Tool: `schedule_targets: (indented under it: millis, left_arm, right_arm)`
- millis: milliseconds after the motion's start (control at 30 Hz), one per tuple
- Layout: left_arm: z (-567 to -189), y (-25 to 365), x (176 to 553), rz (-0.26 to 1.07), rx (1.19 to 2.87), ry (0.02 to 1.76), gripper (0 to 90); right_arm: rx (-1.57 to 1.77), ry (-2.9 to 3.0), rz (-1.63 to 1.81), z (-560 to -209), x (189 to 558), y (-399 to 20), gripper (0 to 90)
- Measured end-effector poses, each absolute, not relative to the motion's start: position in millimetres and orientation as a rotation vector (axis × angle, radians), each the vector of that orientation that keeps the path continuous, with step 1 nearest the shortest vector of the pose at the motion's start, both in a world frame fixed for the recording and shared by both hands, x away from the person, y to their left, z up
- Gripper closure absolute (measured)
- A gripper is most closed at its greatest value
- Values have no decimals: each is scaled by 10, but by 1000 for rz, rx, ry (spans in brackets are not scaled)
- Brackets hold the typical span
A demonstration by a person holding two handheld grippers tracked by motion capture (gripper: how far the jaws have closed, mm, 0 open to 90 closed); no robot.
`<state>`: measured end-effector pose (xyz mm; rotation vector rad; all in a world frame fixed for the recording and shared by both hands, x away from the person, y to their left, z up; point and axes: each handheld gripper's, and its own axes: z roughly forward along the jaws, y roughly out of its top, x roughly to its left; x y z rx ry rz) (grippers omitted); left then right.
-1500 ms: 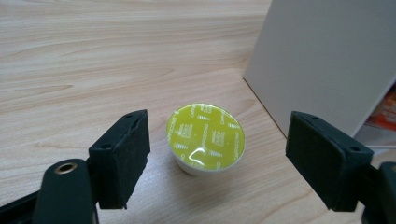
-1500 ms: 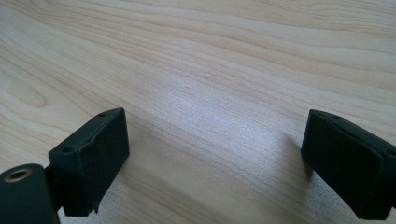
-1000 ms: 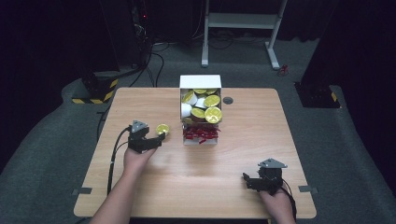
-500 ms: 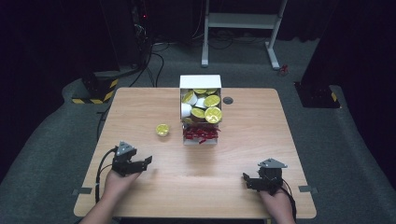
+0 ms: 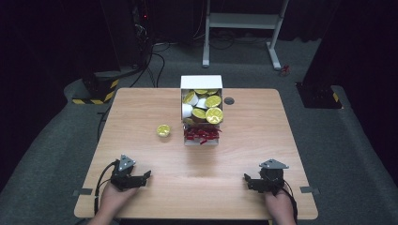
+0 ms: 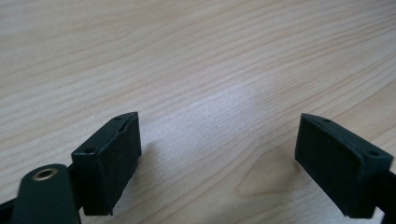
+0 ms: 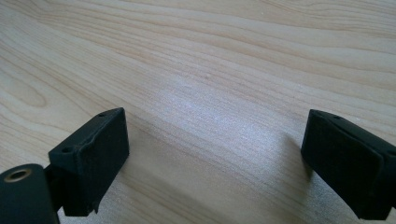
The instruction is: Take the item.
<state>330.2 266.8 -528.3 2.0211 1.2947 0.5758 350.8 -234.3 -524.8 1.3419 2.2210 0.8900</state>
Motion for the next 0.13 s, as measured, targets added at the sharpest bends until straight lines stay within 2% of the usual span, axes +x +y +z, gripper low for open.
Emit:
schedule_targets:
  millis: [133]
  left_arm:
    - [-5285,2640,3270,608,2024,1289,149]
  right_arm:
    - [1343,2221,890,-5248,3508,-2341,75]
